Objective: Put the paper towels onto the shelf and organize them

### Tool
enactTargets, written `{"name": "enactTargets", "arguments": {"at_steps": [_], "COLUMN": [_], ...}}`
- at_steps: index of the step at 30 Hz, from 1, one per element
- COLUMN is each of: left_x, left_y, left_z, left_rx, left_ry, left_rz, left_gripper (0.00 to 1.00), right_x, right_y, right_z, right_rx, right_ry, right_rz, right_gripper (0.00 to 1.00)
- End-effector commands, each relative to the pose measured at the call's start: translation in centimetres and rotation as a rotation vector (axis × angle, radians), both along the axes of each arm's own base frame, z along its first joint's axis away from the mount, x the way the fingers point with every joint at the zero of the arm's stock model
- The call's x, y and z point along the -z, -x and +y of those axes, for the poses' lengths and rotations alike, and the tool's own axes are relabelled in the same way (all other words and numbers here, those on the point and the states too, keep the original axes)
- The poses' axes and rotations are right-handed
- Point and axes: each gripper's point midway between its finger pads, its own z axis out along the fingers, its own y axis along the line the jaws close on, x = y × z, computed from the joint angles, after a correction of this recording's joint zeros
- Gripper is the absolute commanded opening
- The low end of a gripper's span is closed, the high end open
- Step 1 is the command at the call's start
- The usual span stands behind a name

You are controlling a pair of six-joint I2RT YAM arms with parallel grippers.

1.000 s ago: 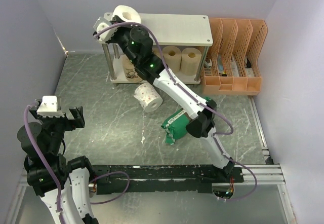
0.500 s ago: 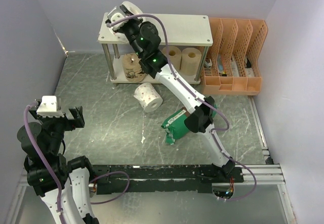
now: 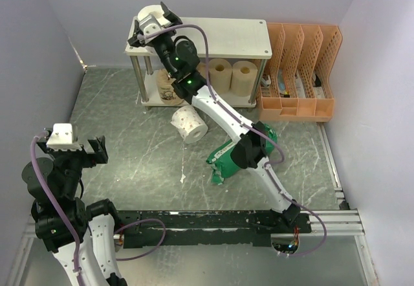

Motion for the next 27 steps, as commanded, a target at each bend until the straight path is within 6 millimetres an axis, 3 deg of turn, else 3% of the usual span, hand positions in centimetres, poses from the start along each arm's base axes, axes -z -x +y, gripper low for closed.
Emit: {"name": "enactTargets", "arguments": {"at_steps": [1,4,5,7,8,10,12,15,17,22,24,27], "left_x": [-0.8,-0.9,-0.9,-0.9,-1.0,-0.8,-0.5,-0.1,0.0,0.1,0.2,0.5], "left_y": [0.1,0.2,0.2,0.3,0.3,0.0,-0.5,-1.1,-1.2,-1.4,-1.5,-1.8], "left_z": [0.3,0.3,0.3,0.3,0.4,0.5,0.5,0.5,0.3,0.1,0.0,0.1], "left_rx": [-0.023,-0.025,-0.026,-0.029,-0.032,-0.032,-0.023,-0.001,0.008,0.030,0.036,0.042], "left_ry": [-0.006,-0.007,-0.008,-0.009,-0.008,-0.005,0.002,0.008,0.007,0.008,0.009,0.015], "left_rz": [-0.041,-0.044,-0.046,-0.049,-0.050,-0.040,-0.018,0.009,0.012,0.022,0.025,0.041], "left_gripper": [0.98,0.98,0.98,0.98,0.98,0.98,0.98,0.98,0.98,0.98,0.98,0.98], "right_x": [-6.7,-8.3,-7.1,-6.9,-5.9,-1.1,5.3,15.9,19.6,24.9,25.9,26.1], "right_y": [4.8,10.3,12.1,18.0,22.4,26.2,26.5,24.7,24.5,24.0,23.4,22.9], "right_z": [-1.9,-1.6,-1.9,-4.9,-5.3,-7.1,-9.5,-12.3,-13.8,-17.9,-18.9,-18.6], "right_rx": [-0.043,0.001,0.082,0.253,0.278,0.351,0.411,0.489,0.494,0.577,0.632,0.662], "right_ry": [-0.191,-0.163,-0.159,-0.261,-0.304,-0.324,-0.385,-0.469,-0.574,-0.856,-0.913,-0.924], "right_rz": [-0.096,-0.141,-0.122,-0.095,-0.048,0.058,0.222,0.477,0.572,0.714,0.731,0.741], "right_gripper": [1.00,1.00,1.00,1.00,1.00,1.00,1.00,1.00,1.00,0.98,0.96,0.96]}}
